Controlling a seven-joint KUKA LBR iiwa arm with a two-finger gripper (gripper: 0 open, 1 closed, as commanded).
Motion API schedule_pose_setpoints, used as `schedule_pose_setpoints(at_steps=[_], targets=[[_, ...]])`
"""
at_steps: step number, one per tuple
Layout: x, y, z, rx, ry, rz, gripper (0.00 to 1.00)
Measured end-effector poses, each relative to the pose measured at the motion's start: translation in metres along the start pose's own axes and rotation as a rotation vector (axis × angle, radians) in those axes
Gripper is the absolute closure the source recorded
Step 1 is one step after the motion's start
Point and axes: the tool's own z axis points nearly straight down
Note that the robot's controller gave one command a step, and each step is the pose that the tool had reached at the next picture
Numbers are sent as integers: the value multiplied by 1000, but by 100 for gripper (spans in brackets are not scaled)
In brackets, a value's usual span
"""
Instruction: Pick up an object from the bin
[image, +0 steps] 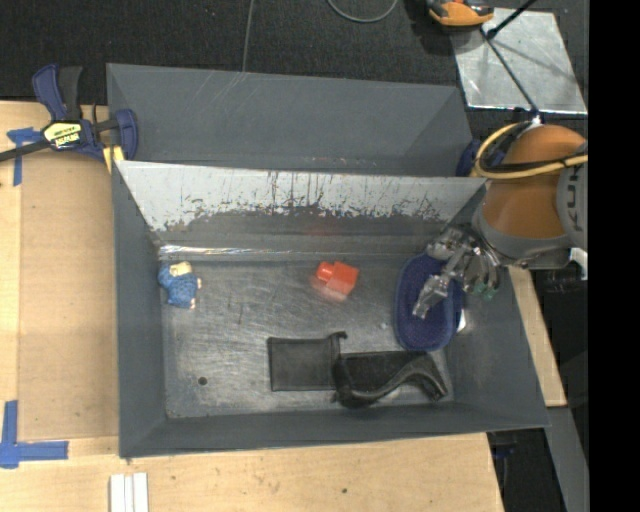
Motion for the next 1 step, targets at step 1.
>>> schedule_pose_setpoints(at_steps=[1], targets=[[-17,2,-157,8,18,15,100]])
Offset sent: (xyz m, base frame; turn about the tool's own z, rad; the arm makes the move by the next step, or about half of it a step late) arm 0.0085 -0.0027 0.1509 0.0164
